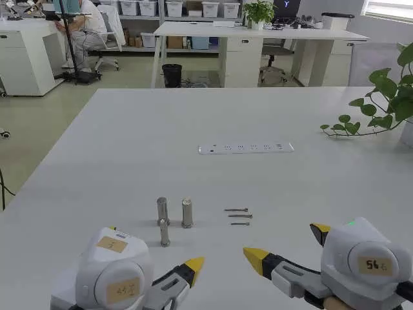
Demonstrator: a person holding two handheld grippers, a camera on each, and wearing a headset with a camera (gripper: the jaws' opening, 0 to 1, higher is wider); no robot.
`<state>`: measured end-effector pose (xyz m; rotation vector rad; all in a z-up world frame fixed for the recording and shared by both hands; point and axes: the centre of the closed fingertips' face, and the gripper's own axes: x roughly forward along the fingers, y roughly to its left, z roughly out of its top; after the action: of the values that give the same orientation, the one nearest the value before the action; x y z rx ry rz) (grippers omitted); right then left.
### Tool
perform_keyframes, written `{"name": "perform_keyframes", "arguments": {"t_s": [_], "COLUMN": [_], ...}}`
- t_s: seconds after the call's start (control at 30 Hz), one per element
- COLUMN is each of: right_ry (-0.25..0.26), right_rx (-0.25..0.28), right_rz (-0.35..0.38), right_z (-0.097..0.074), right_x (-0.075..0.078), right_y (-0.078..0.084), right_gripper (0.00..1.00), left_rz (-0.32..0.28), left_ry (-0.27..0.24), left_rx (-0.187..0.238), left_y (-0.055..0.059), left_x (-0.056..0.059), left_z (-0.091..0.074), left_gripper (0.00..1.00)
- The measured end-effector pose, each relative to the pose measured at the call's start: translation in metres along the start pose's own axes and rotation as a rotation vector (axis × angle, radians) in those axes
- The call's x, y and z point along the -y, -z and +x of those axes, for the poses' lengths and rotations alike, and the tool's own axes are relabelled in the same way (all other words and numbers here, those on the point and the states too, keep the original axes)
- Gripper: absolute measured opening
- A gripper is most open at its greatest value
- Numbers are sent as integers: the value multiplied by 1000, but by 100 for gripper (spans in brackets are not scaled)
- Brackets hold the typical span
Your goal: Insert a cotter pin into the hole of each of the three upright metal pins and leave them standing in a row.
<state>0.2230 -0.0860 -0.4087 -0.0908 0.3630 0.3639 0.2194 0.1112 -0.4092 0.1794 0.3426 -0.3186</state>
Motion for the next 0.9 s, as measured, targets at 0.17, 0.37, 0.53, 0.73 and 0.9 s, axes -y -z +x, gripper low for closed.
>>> {"name": "perform_keyframes", "arguments": {"t_s": [0.17, 0.37, 0.53, 0.73, 0.9], "right_ry": [-11, -15, -7, -9, -15], "right_rx": [0, -3, -4, -11, -15], "right_rz": [-20, -42, -42, -43, -46], "right_z": [0, 1, 1, 2, 2], "right_x": [-6, -7, -5, -5, -7], "right_y": [0, 0, 0, 2, 3], "right_gripper": [79, 80, 80, 81, 80], "left_rz": [-3, -1, 9, 2, -3], "left_ry": [-1, 15, 20, 21, 17], "left_rx": [3, -8, -9, -4, -4], "left_y": [-1, 0, -2, -3, -3], "left_x": [-2, 2, 4, 4, 3], "left_z": [-1, 0, 0, 0, 0], "left_gripper": [93, 92, 91, 91, 90]}}
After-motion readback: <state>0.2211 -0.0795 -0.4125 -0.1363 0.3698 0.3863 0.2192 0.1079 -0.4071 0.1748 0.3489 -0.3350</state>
